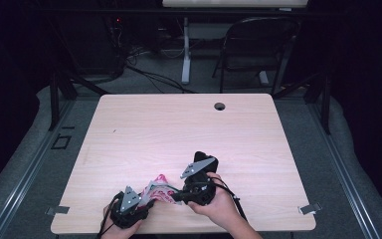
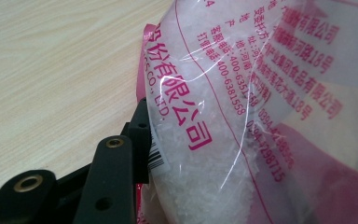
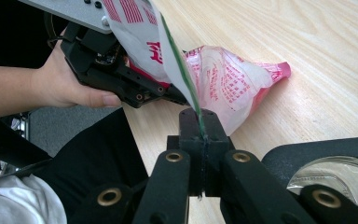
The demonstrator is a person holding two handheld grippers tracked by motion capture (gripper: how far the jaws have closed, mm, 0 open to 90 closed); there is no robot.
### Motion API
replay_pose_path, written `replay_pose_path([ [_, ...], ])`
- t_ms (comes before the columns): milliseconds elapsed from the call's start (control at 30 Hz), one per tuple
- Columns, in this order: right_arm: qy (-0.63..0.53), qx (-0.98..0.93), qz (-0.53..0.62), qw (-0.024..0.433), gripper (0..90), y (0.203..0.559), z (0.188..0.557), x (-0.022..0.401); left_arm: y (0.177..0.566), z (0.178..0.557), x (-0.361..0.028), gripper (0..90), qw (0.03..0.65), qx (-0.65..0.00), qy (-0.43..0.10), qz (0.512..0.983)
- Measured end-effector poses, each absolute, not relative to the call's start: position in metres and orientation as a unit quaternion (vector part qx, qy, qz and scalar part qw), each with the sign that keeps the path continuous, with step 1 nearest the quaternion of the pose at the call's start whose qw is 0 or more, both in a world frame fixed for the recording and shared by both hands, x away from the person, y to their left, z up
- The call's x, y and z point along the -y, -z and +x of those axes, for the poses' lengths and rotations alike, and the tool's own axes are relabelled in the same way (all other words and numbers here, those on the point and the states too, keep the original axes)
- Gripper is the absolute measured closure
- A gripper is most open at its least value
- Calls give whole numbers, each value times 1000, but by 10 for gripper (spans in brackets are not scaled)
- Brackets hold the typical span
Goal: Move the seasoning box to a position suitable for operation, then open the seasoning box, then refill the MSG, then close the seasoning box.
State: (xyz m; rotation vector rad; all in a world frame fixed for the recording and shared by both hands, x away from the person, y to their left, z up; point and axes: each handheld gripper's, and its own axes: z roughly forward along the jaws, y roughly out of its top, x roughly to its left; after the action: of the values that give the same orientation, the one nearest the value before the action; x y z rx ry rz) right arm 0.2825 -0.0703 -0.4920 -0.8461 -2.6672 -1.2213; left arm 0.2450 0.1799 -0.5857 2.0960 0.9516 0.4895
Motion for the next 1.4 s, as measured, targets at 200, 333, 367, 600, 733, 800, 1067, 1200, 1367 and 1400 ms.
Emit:
replay_pose_path([
  [200, 405, 871, -274, 43, 900, 490, 282, 71, 581, 244, -181, 581, 380, -371, -204, 823],
  [333, 410, 868, -277, 42, 900, 489, 282, 71, 578, 244, -180, 581, 377, -371, -210, 822],
  [367, 409, 869, -277, 41, 900, 489, 282, 72, 578, 244, -180, 581, 377, -371, -214, 822],
  [600, 409, 869, -275, 41, 900, 488, 283, 72, 575, 243, -180, 582, 372, -369, -223, 822],
  [733, 414, 866, -278, 41, 900, 488, 282, 72, 574, 243, -180, 582, 372, -368, -227, 821],
  [800, 413, 867, -276, 41, 900, 487, 282, 72, 573, 243, -180, 582, 371, -366, -226, 823],
  [1067, 421, 864, -275, 40, 900, 485, 282, 73, 569, 243, -180, 583, 373, -365, -234, 821],
  [1200, 419, 865, -273, 40, 900, 483, 282, 74, 568, 242, -180, 583, 372, -367, -236, 819],
  [1367, 421, 864, -273, 36, 897, 481, 281, 74, 566, 242, -179, 584, 373, -367, -238, 819],
  [1400, 422, 864, -274, 35, 897, 481, 281, 75, 566, 243, -178, 584, 373, -366, -238, 819],
])
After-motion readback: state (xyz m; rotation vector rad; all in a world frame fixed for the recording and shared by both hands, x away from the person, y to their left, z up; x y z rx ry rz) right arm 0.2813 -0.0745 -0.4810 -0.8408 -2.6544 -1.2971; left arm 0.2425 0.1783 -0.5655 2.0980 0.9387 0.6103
